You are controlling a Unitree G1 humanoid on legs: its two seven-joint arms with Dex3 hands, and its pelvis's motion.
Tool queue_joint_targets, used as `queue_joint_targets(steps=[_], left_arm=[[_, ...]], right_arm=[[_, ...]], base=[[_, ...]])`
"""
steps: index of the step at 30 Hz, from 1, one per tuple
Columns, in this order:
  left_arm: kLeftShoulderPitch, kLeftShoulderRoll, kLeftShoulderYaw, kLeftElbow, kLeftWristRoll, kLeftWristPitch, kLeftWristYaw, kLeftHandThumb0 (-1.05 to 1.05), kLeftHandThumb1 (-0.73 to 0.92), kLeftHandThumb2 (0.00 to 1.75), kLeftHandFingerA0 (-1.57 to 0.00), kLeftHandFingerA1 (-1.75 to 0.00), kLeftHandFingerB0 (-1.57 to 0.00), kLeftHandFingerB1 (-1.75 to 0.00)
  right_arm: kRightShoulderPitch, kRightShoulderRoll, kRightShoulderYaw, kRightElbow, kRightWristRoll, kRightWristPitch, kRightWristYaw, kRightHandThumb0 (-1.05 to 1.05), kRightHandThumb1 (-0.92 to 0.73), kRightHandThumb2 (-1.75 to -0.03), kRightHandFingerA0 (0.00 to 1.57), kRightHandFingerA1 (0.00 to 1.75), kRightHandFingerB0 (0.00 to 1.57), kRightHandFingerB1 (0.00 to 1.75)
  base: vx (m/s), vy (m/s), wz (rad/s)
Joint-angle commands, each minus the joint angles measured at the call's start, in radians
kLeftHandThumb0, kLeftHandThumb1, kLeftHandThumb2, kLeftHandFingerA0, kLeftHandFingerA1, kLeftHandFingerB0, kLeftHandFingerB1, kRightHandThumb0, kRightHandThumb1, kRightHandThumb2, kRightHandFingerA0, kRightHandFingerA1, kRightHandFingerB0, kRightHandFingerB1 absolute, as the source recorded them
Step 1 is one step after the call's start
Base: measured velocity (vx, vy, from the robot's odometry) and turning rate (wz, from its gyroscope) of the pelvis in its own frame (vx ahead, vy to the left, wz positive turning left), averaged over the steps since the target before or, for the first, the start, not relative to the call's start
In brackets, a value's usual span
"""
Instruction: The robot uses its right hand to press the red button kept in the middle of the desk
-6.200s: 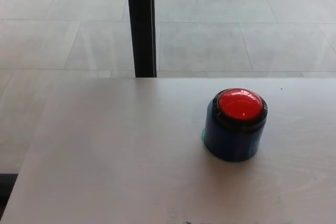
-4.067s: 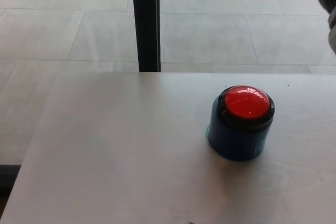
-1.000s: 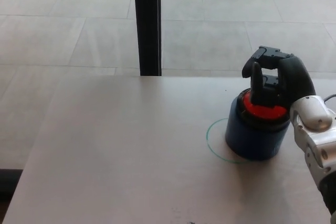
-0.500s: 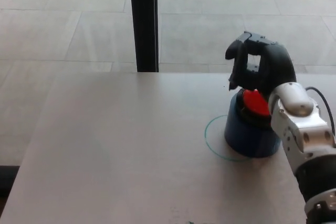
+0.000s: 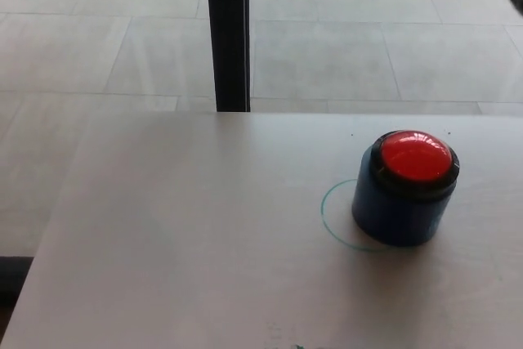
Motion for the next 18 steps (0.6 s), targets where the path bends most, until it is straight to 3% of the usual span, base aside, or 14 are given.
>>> queue_joint_targets(steps=[1, 3, 6, 8, 9, 10, 11, 12, 15, 17, 18], left_arm=[[0.008, 0.018, -0.004, 0.006, -0.002, -0.006, 0.007, -0.52, 0.92, 1.06, -0.48, -1.18, -0.37, -0.97], [0.005, 0.018, 0.004, 0.001, -0.012, 0.008, 0.013, -0.52, 0.92, 1.05, -0.42, -1.15, -0.32, -0.94], [0.01, 0.019, -0.011, 0.003, 0.004, -0.006, 0.016, -0.52, 0.92, 1.06, -0.48, -1.17, -0.38, -0.97], [0.006, 0.022, -0.017, 0.006, 0.007, -0.002, 0.024, -0.53, 0.92, 1.09, -0.61, -1.04, -0.51, -0.93], [0.006, 0.023, -0.014, 0.005, 0.001, 0.0, 0.019, -0.53, 0.92, 1.05, -0.49, -1.19, -0.37, -1.0], [0.007, 0.023, -0.015, 0.0, 0.0, 0.002, 0.02, -0.52, 0.92, 1.06, -0.49, -1.18, -0.38, -1.01], [0.007, 0.023, -0.015, -0.002, 0.0, 0.003, 0.02, -0.52, 0.92, 1.06, -0.49, -1.18, -0.38, -1.01], [0.01, 0.025, -0.01, 0.002, -0.006, -0.006, 0.012, -0.52, 0.92, 1.05, -0.47, -1.17, -0.39, -1.0], [0.01, 0.027, -0.002, 0.006, -0.012, -0.007, 0.001, -0.52, 0.92, 1.05, -0.45, -1.17, -0.36, -0.97], [0.009, 0.026, 0.0, -0.003, -0.013, 0.001, 0.012, -0.52, 0.92, 1.06, -0.46, -1.17, -0.36, -0.97], [0.01, 0.027, 0.0, -0.006, -0.012, 0.001, 0.013, -0.53, 0.92, 1.07, -0.46, -1.18, -0.36, -0.99]], right_arm=[[-0.009, -0.114, -0.042, 0.002, 0.033, 0.068, 0.041, -0.16, -0.51, -1.28, 0.91, 1.75, 0.74, 1.61], [0.004, -0.147, -0.052, 0.002, 0.037, 0.07, 0.051, -0.15, -0.48, -1.32, 0.9, 1.75, 0.76, 1.59], [0.035, -0.214, -0.054, 0.01, 0.022, 0.047, 0.07, -0.14, -0.49, -1.31, 0.91, 1.75, 0.76, 1.58], [0.095, -0.301, -0.082, 0.009, 0.032, 0.043, 0.114, -0.12, -0.59, -1.18, 0.9, 1.75, 0.77, 1.44], [0.115, -0.33, -0.097, 0.013, 0.041, 0.041, 0.133, -0.13, -0.63, -1.12, 0.91, 1.75, 0.76, 1.38], [0.138, -0.357, -0.112, 0.013, 0.05, 0.035, 0.152, -0.14, -0.69, -1.01, 0.9, 1.75, 0.71, 1.33], [0.148, -0.368, -0.118, 0.012, 0.055, 0.032, 0.16, -0.14, -0.69, -1.01, 0.9, 1.75, 0.71, 1.33], [0.197, -0.414, -0.16, -0.002, 0.062, 0.041, 0.146, -0.24, -0.68, -0.84, 0.96, 1.75, 0.74, 1.15], [0.284, -0.479, -0.255, -0.019, 0.081, 0.044, 0.098, -0.27, -0.66, -0.84, 0.99, 1.75, 0.74, 1.17], [0.393, -0.542, -0.344, 0.012, 0.088, -0.013, 0.091, -0.28, -0.6, -1.01, 1.11, 1.75, 0.78, 1.19], [0.439, -0.558, -0.376, 0.021, 0.087, -0.046, 0.088, -0.38, -0.54, -1.14, 1.28, 1.38, 0.85, 1.06]], base=[[0.0, 0.0, 0.0], [0.0, 0.0, 0.0], [0.0, 0.0, 0.0], [0.0, 0.0, 0.0], [0.0, 0.0, 0.0], [0.0, 0.0, 0.0], [0.0, 0.0, 0.0], [0.0, 0.0, 0.0], [0.0, 0.0, 0.0], [0.0, 0.0, 0.0], [0.0, 0.0, 0.0]])
